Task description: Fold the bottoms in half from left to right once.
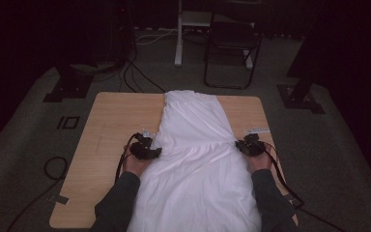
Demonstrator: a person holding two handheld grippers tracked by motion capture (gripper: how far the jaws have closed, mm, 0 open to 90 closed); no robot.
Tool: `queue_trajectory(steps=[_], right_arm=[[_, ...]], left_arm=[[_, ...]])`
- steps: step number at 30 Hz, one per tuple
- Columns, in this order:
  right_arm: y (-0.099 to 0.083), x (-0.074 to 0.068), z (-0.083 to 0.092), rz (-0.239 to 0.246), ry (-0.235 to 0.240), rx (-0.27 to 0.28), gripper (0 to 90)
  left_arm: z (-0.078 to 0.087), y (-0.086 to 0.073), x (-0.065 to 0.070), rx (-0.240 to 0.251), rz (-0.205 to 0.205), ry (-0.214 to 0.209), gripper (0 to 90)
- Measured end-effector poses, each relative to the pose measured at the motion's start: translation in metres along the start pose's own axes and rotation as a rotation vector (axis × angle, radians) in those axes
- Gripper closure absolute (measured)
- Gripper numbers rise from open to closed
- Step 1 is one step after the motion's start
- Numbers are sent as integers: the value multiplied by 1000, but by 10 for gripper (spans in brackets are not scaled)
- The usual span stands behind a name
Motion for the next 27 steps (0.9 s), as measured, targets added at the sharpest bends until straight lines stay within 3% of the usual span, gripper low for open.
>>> queue_trajectory(steps=[2,3,5,12,16,21,24,25,26,27], right_arm=[[-2,-1,0,9,-3,0,813],[-3,-2,0,6,2,2,834],[-6,-5,1,6,6,4,854],[-23,-25,10,15,25,11,863],[-50,-47,26,32,71,13,863],[-85,-70,48,54,106,-7,860],[-99,-76,57,62,119,-19,854],[-104,-78,61,65,130,-26,836],[-110,-83,70,110,156,-26,666],[-110,-83,70,110,156,-26,666]], left_arm=[[4,-3,-1,7,-4,13,828],[6,-5,-1,4,-28,33,846],[8,-11,-1,13,-42,46,853],[21,-40,0,58,-19,18,854],[41,-75,10,41,-40,7,850],[61,-114,29,36,-42,-65,847],[67,-125,35,29,-58,-86,783],[73,-127,36,44,-85,-82,783],[77,-123,33,75,-75,-83,608],[77,-123,33,75,-75,-83,580]])
Point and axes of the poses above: each handheld gripper's, and its own axes: z roughly backward along the jaws, y roughly out of its top, x roughly to its right, the point moved 7 cm from there along -z, roughly forward along the jaws, and after that the axes turned 11 degrees about -x, right-handed, at the moved point
